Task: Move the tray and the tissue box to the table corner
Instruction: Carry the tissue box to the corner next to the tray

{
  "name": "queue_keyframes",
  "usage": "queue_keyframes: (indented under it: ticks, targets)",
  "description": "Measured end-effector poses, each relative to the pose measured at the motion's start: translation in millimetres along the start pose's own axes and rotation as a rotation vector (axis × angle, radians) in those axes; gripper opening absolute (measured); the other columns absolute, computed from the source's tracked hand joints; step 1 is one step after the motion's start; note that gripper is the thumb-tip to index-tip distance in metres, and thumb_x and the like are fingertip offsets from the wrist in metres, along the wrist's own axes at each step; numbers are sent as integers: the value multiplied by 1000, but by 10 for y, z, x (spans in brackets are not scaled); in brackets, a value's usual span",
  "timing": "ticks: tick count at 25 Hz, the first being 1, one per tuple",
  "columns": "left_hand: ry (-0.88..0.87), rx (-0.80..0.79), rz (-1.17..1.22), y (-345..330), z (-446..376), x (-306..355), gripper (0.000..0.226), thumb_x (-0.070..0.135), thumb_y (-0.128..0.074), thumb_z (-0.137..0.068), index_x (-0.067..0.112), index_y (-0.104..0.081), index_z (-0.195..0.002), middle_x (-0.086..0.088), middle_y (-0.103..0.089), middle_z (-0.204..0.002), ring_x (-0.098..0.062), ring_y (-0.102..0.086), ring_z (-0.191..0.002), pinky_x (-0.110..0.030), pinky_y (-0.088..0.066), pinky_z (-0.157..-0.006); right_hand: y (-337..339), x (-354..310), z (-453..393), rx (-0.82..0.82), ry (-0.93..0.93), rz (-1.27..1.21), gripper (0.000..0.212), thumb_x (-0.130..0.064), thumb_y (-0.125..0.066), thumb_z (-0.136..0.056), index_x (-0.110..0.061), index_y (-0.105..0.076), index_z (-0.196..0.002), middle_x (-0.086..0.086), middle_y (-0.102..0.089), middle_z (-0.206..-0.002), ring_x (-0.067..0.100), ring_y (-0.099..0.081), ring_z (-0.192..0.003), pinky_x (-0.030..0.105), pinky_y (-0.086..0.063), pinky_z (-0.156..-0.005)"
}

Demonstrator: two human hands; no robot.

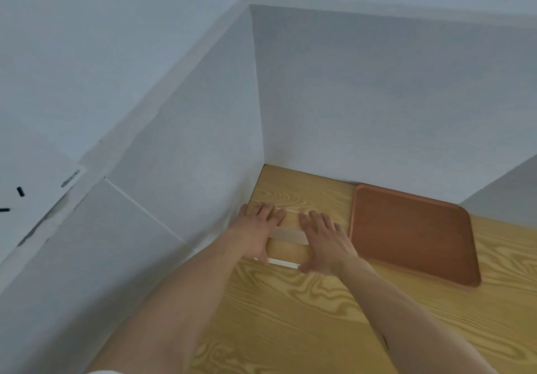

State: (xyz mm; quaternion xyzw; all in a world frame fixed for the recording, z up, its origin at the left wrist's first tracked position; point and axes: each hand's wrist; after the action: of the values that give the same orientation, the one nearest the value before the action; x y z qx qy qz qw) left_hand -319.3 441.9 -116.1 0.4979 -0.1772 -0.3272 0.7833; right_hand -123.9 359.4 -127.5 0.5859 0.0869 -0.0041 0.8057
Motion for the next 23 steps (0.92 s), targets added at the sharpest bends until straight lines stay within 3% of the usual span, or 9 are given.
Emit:
queue_keyframes:
  ticks: [11, 16, 19, 23]
  targets:
    - [27, -30, 68, -162, -91, -165, 134, 52, -81, -58, 29, 11, -152, -7, -3, -160, -28, 0, -148, -61, -14, -114, -87, -77, -197, 2, 20, 0, 129, -67, -77, -61, -17, -5, -156, 8, -19, -157, 32, -20, -141, 46, -32, -113]
    - [58, -17, 118, -211, -17, -141, 127, 48, -78, -66, 29, 13, -153, -5, 14, -163, -27, 13, -149, -61, -6, -116, -135, -111, -174, -24, -18, -26, 129, -67, -75, -68, -18, 3, -157, 11, 1, -167, 33, 3, -153, 54, -16, -122]
    - [137, 79, 194, -367, 153, -8, 111, 41, -70, -78, 28, 11, -154, -5, 20, -162, -26, 17, -148, -59, -3, -116, -228, -159, -10, 26, -19, -31, 119, -68, -67, -78, -17, 5, -159, 9, 12, -168, 31, 14, -153, 59, -10, -123]
    - [215, 198, 276, -718, 480, 312, 100, 38, -61, -85, 30, 11, -153, -3, 29, -159, -26, 18, -148, -56, -2, -118, -461, -216, 389, 132, 24, -51, 90, -60, -52, -94, -15, -9, -160, 9, 4, -168, 29, 6, -153, 58, -17, -122]
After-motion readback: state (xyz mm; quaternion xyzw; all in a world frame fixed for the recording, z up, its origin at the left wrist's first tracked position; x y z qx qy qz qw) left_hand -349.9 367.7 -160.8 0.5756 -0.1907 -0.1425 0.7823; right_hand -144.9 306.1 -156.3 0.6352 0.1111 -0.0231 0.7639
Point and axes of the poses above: each hand's wrist, its own z-axis away from the middle knuckle, its own y-axis out of the back of the hand, x = y × z
